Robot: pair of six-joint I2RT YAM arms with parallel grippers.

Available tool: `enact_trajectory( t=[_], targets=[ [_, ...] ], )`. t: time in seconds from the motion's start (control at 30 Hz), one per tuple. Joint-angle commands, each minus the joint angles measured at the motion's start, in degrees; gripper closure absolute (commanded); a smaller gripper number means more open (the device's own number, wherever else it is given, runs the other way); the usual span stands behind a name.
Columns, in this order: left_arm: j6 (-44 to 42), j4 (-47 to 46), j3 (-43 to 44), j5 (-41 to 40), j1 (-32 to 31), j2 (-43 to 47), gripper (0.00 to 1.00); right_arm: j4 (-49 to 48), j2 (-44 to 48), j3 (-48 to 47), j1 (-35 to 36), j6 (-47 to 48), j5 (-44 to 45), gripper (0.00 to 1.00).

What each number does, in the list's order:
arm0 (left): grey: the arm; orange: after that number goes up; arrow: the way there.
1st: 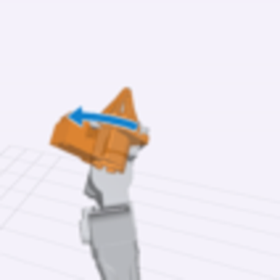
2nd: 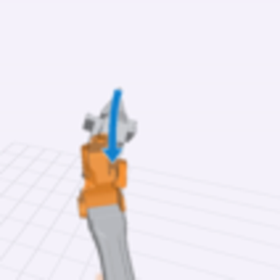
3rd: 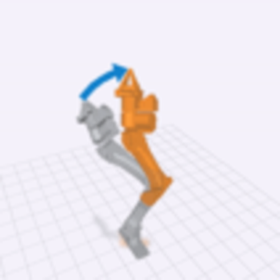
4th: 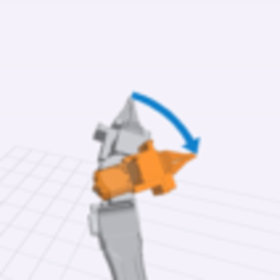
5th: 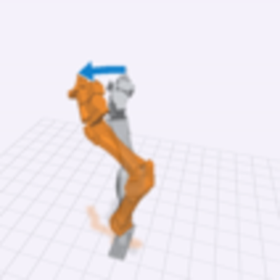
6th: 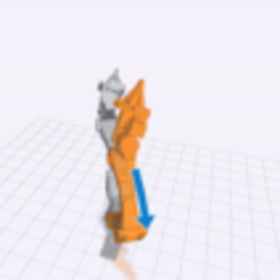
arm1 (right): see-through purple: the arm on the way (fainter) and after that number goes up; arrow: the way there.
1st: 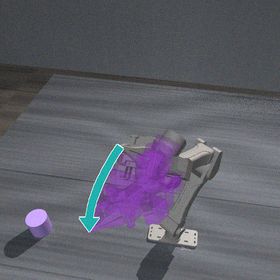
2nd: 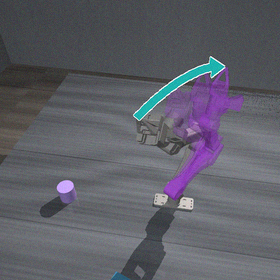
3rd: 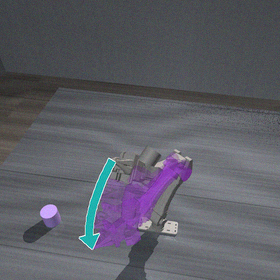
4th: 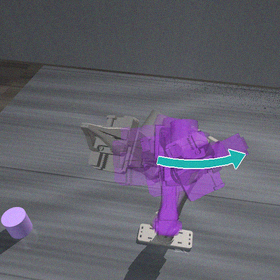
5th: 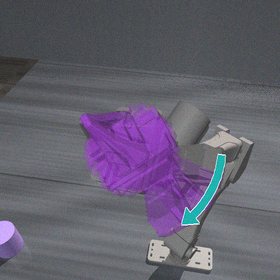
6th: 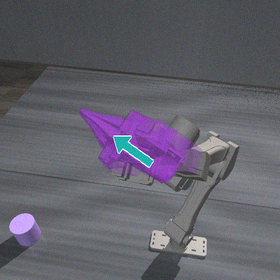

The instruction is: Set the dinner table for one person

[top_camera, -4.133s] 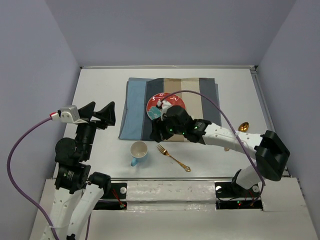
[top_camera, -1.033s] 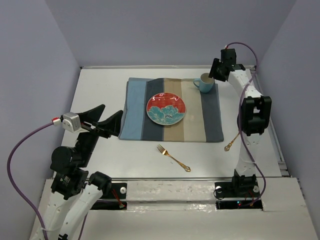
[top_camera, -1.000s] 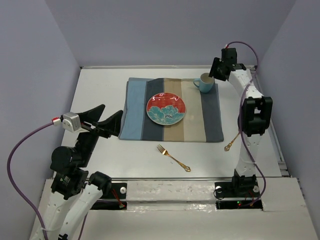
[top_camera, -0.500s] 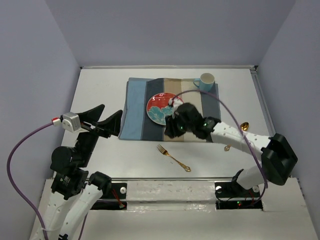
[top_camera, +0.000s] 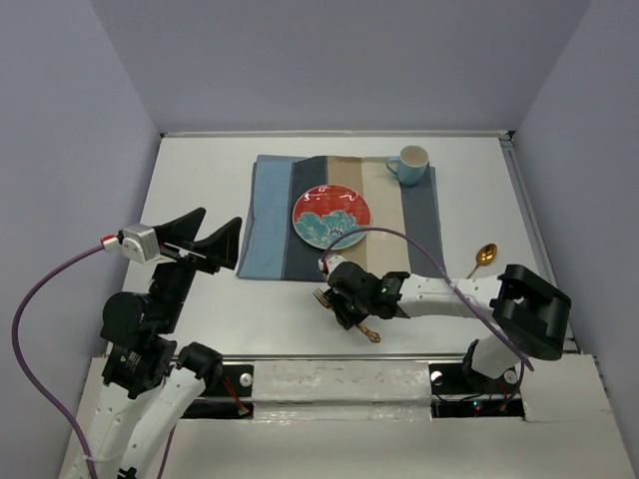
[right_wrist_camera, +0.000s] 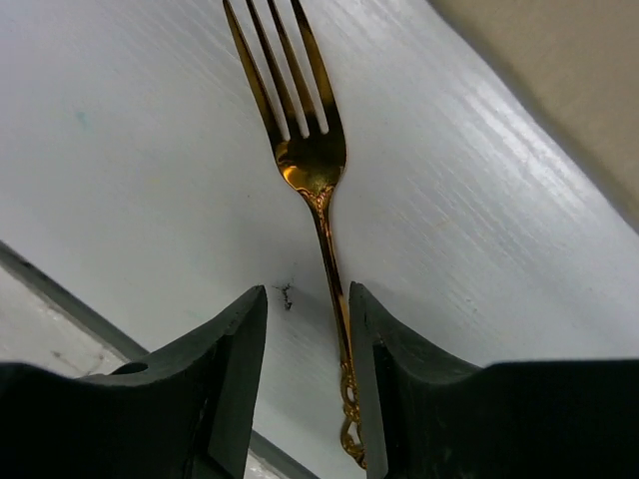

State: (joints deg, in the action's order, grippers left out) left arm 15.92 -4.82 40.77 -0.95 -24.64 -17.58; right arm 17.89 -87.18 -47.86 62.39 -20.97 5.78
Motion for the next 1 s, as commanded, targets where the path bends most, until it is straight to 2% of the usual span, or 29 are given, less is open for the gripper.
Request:
enact_trajectory(
  t=[0.0,0.03,0.1,0.13,0.17,0.33,0.47,0.63,0.8,0.97],
  targets=[
    [-0.6,-1.9,0.2,-0.2,0.4,-0.1,0.01,2.1,-3.4,-2.8,1.5,-1.3,4.7,0.61],
    [-0.6,-1.9,0.3,-0.2,0.3,-0.1,0.01,2.1,-3.9,-2.9,1.5,-1.4,4.8,0.61],
    [-0.5,-2.0,0.3,0.0,0.4,-0.2,0.01,2.1,-4.6,-3.0,2.0,-1.7,5.0,0.68],
    [-0.5,-2.0,0.2,0.0,0.4,-0.1,0.01,2.2,-5.0,-3.3,2.0,-1.8,5.2,0.89],
    [-0.5,-2.0,0.2,0.0,0.4,-0.2,0.01,2.4,-5.1,-3.6,2.6,-2.2,5.9,0.99],
    [-0.5,-2.0,0.3,0.1,0.5,-0.2,0.01,4.8,-2.7,-8.6,4.0,-3.4,8.6,1.00],
    [-0.4,-2.0,0.3,0.1,0.7,0.0,0.01,4.5,-1.9,-16.1,4.0,-5.4,14.9,1.00],
    [-0.5,-2.0,0.3,-0.3,0.8,0.5,0.01,1.5,-11.6,-33.0,0.3,-6.4,21.5,1.00],
    [-0.5,-1.9,0.3,-0.6,0.8,1.1,0.01,-4.4,-23.4,-45.5,-5.8,-10.0,13.7,1.00],
    [-0.4,-1.9,0.4,-0.5,0.6,1.4,0.01,-4.7,-35.7,-58.5,-7.8,-16.5,15.2,1.00]
  ],
)
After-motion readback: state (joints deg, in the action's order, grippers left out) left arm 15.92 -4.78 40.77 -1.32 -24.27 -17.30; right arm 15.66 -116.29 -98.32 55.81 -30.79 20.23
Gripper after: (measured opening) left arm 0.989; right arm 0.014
